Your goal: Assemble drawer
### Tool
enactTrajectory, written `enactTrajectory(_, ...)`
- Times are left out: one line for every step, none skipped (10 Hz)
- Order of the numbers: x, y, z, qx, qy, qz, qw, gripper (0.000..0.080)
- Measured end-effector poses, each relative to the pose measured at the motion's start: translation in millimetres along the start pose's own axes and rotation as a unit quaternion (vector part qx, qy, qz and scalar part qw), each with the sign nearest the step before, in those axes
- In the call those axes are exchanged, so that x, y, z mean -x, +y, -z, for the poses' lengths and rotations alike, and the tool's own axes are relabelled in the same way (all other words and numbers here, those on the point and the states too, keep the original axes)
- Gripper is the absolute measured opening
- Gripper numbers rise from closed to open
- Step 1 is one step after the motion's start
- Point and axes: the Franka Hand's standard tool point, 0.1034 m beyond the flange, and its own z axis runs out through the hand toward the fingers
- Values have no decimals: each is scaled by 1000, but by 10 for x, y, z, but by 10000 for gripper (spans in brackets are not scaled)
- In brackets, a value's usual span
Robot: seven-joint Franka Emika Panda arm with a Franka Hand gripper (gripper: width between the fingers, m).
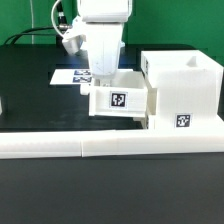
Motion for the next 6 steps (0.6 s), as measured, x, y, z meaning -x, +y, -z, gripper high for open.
enactTrajectory(2,-1,-2,0,0,0,1000,42)
enactTrajectory(2,-3,-4,0,0,0,1000,42)
enactTrajectory(-10,-2,-6,-1,-1,4,1000,42)
enactTrajectory(-5,1,-8,-2,-2,6,1000,42)
enactTrajectory(-2,-9,-14,-3,-2,5,1000,42)
enactTrajectory(1,-13,-18,-4,-2,5,1000,42)
